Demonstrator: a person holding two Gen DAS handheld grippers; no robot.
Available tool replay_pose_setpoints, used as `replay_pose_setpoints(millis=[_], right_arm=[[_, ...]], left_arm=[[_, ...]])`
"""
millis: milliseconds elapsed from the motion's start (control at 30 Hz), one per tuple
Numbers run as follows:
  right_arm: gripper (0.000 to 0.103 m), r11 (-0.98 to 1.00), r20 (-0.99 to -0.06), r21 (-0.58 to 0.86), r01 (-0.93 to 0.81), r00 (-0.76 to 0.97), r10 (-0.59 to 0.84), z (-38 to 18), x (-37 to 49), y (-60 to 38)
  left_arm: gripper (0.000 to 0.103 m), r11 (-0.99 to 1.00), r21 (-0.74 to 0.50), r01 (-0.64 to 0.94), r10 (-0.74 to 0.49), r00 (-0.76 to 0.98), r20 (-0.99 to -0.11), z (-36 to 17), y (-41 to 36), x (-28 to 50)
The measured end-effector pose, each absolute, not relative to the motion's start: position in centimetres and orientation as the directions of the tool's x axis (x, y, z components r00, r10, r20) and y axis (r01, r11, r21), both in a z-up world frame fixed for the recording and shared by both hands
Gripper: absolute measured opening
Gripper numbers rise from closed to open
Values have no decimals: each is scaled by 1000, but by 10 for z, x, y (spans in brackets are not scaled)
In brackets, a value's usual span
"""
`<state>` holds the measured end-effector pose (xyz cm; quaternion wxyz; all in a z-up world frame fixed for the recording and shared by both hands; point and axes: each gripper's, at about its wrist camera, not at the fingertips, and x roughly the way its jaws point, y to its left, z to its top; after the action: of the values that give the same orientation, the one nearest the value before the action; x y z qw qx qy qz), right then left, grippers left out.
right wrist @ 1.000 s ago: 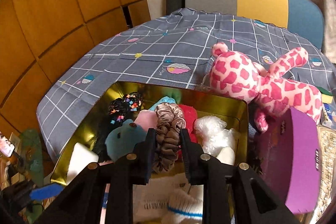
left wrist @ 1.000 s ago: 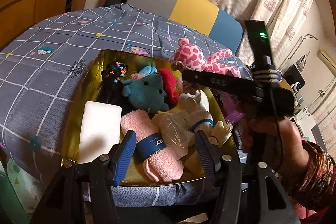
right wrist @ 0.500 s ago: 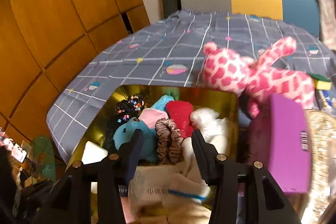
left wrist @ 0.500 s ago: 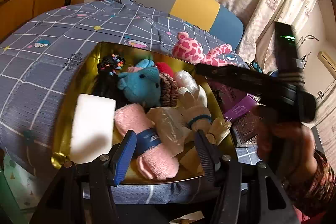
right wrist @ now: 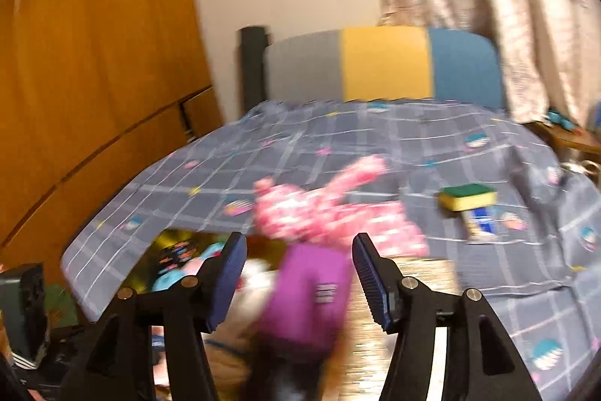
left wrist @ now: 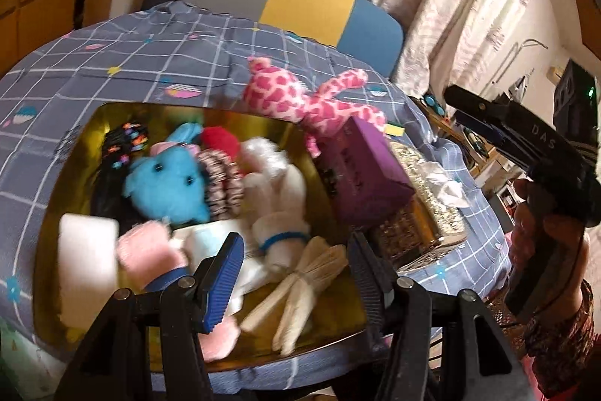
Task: Organize soft objects
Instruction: 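Lift both grippers out of the gold tray back over the bed, then grasp the blue Tempo tissue pack with the right gripper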
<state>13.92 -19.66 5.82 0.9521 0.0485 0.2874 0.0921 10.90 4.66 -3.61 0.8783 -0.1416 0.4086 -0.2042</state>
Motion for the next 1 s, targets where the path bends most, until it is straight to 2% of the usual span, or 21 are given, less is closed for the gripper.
replay_pose_setpoints(millis=[133,367,567,1000], right_arm=[[60,989,-547,146,-27,831,103,56,141,-250],[60,984,-631,72,164,771,-82,25,150,-328],[60,972,-679,72,224,725,-117,-5,160,-371],[65,971,-728,72,228,677,-105,-49,220,-411]], left_arm=[[58,872,-407,273,-487,571,-661,-29,25,115],[58,858,-381,344,-513,538,-669,-15,-18,127],[58,842,-347,412,-531,526,-664,7,-58,144],[58,818,-318,480,-549,485,-681,37,-144,206]])
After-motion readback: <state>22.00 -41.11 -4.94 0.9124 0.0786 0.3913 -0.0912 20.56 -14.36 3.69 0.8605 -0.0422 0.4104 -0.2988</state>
